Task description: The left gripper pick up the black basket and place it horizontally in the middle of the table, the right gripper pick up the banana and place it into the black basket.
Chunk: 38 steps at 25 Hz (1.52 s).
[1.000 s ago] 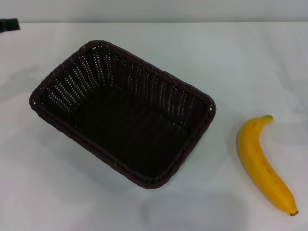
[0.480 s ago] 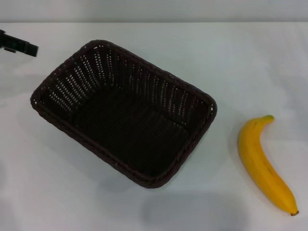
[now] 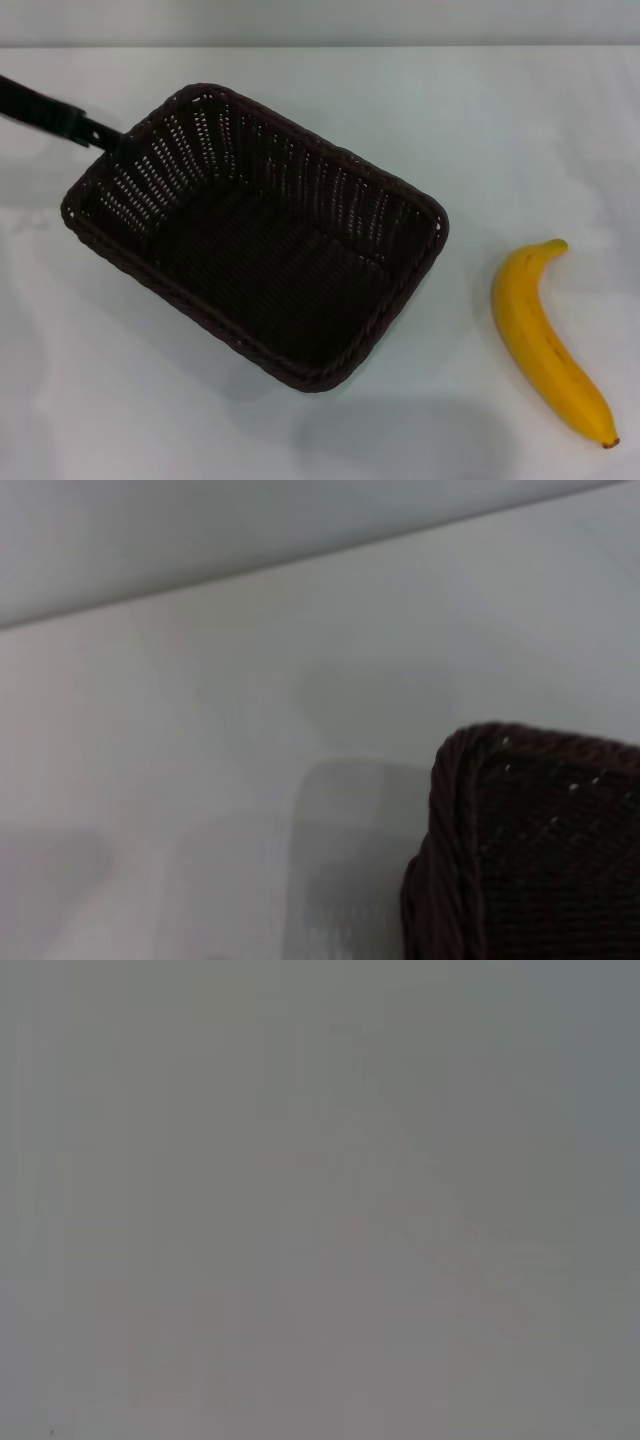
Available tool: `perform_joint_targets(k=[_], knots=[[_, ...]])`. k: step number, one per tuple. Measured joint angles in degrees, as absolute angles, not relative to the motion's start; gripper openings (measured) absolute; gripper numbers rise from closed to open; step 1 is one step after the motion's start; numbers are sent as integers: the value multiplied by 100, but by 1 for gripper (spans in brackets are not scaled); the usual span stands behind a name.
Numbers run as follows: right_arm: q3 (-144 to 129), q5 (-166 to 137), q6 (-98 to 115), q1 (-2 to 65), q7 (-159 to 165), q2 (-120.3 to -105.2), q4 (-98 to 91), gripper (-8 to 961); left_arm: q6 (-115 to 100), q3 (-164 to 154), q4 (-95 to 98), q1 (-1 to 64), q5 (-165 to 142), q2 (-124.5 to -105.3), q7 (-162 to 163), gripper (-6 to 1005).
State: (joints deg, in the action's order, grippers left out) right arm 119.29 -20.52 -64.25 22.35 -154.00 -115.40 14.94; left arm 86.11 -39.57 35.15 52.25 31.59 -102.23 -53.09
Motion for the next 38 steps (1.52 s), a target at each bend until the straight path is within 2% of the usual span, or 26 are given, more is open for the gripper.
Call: perform_joint_targets(k=[7,17,27,33,38], knots=[[11926,-2063,-6438,2232,-15325,-11548,1493,794,7872,-4106,3163,5201,3075,-10510,-5447,759],[11918,-2074,-6483,2202,-15320,-11549,1493,793,7592,-4099,3113,5190,3094,-10694,-5646,702],[11917,-2077,-6495,2185,-15258,-11549,1494,793,7583,-4077,3022,5189,3275,-10705,-5758,262],[11917,-2065,-6495,2180,-15258,-11549,1494,793,7726,-4071,3020,5134,3329,-10638,-5554,168],[11918,-2065,-6495,2179,-15257,-11549,1494,793,7785,-4068,3054,5034,3451,-10601,-5287,168]])
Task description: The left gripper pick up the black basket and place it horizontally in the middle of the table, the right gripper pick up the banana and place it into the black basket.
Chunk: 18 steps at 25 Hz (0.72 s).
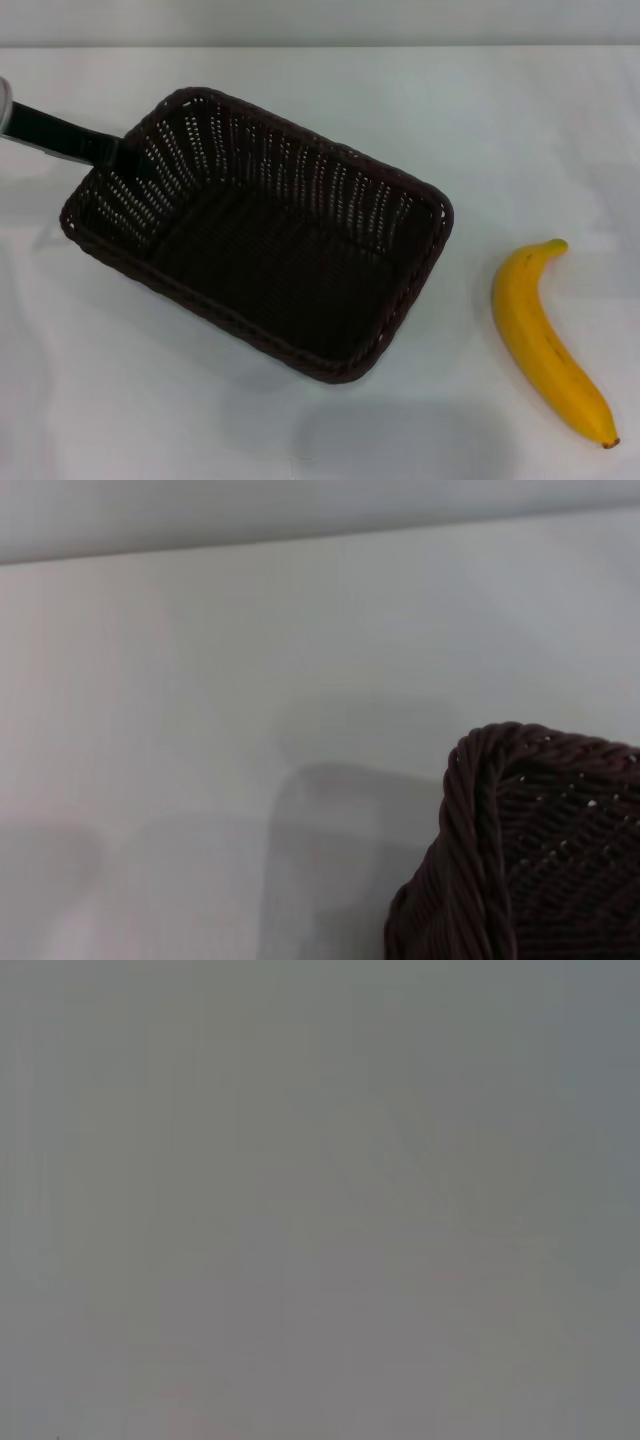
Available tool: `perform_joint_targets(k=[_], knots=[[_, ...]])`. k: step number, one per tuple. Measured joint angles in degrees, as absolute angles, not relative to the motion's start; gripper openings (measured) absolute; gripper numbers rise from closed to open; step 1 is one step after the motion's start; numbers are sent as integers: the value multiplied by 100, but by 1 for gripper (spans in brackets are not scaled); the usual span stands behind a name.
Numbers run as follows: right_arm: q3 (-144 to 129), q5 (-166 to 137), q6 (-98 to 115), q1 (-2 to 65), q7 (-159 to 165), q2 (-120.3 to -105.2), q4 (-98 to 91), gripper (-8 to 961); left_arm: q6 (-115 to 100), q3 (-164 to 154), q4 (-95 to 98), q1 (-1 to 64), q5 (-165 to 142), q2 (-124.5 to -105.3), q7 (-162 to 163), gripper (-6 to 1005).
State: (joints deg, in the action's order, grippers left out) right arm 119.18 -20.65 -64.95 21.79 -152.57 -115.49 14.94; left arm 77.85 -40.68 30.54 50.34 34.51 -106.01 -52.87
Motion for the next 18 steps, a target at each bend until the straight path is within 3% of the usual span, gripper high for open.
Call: perform_joint_targets(k=[12,18], knots=[[11918,-2075,-6491,2179,-15257,-11549,1494,793,7821,-4069,3233,4483,4941,-10490,-4818,155],[11918,-2074,-6475,2179,-15258,-11548,1494,793,7848,-4070,3235,4212,5779,-10540,-4583,156]])
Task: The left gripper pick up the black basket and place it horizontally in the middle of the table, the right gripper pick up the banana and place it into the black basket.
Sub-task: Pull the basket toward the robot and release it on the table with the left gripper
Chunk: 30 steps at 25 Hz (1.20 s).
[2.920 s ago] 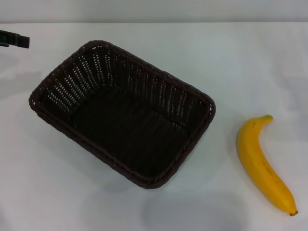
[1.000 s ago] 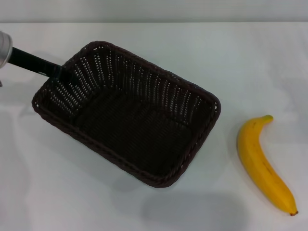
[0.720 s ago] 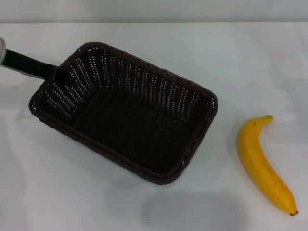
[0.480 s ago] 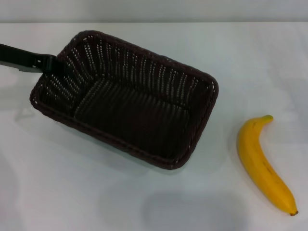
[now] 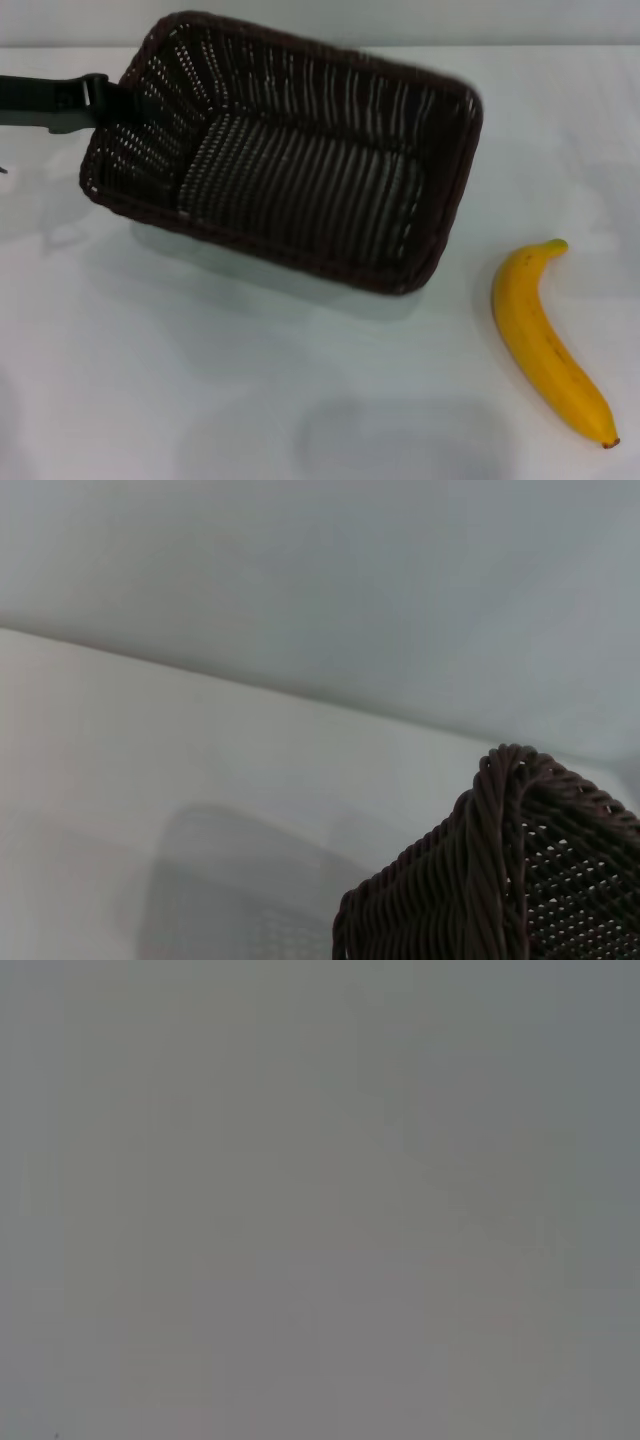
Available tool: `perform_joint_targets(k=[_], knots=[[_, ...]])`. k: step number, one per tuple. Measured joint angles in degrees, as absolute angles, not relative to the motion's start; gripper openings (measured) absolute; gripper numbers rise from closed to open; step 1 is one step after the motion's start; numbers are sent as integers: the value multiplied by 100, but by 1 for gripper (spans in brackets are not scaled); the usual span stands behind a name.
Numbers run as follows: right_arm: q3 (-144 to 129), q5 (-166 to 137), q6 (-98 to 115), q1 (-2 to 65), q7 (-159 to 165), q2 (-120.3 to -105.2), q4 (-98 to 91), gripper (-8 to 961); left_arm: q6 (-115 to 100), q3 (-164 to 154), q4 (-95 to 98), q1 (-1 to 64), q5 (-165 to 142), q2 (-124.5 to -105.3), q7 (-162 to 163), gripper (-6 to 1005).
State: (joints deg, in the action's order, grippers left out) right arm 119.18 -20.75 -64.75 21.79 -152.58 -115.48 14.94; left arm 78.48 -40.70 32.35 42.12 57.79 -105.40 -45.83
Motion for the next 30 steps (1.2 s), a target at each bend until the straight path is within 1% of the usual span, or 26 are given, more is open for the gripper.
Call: perform_joint_targets(k=[10,14,17,22,27,30], knots=[[11947,-2074,-6460,2212,-15264,-11518,1499,792,7621,-4069,3261,3767,6248,-10871,-4070,156],[11959,-2074,-6440,2234,-15303,-11499,1514,792,7246,-4069,3313,3598,6241,-11038,-3841,156],[11963,-2074,-6358,2261,-15314,-11472,1541,792,7032,-4071,3312,3527,6224,-11123,-3799,155],[11962,-2074,-6189,2344,-15318,-11398,1547,792,6855,-4119,3255,3556,6108,-11196,-3667,155],[11961,-2074,-6143,2356,-15321,-11367,1547,792,6714,-4125,3257,3667,5893,-11320,-3526,155],[11963,-2070,-6143,2324,-15332,-11339,1547,792,6687,-4124,3246,3761,5747,-11361,-3434,155]])
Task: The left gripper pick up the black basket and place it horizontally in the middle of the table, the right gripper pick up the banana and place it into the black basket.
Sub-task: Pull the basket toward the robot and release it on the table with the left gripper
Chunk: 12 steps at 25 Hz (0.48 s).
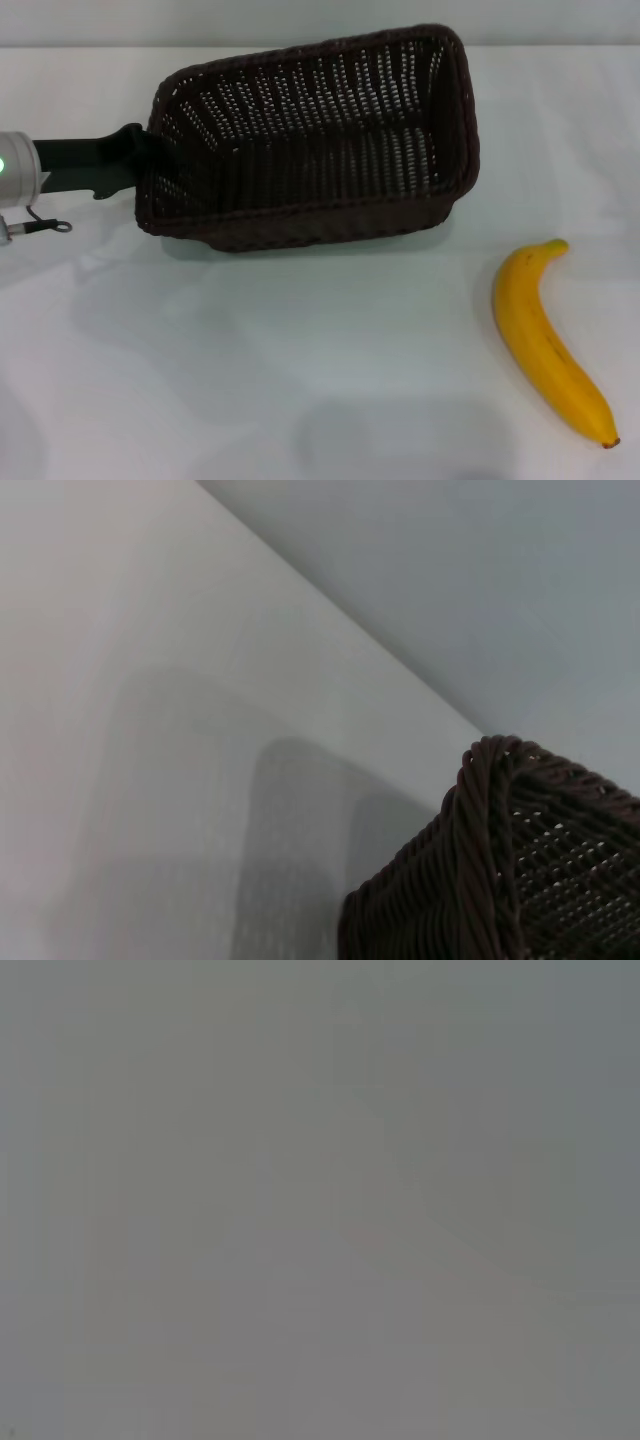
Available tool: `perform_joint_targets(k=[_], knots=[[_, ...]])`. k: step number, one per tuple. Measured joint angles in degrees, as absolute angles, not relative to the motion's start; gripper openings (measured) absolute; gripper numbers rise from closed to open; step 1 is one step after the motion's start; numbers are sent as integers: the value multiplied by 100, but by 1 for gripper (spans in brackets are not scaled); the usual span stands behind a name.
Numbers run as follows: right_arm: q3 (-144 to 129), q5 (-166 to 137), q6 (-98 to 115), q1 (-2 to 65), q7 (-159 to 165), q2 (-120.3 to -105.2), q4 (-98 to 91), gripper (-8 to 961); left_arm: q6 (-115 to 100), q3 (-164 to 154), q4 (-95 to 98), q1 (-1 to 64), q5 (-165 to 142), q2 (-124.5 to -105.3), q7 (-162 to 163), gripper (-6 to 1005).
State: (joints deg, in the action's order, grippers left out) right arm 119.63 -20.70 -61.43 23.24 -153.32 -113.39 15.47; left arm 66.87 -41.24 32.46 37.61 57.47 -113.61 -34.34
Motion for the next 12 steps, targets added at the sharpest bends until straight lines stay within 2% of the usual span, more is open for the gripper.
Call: perform_joint_targets(k=[12], knots=[[12067,-2052,-6155,2241,-15337,-11311,1547,792,6718,-4087,3463,3851,5788,-11475,-3511,179]])
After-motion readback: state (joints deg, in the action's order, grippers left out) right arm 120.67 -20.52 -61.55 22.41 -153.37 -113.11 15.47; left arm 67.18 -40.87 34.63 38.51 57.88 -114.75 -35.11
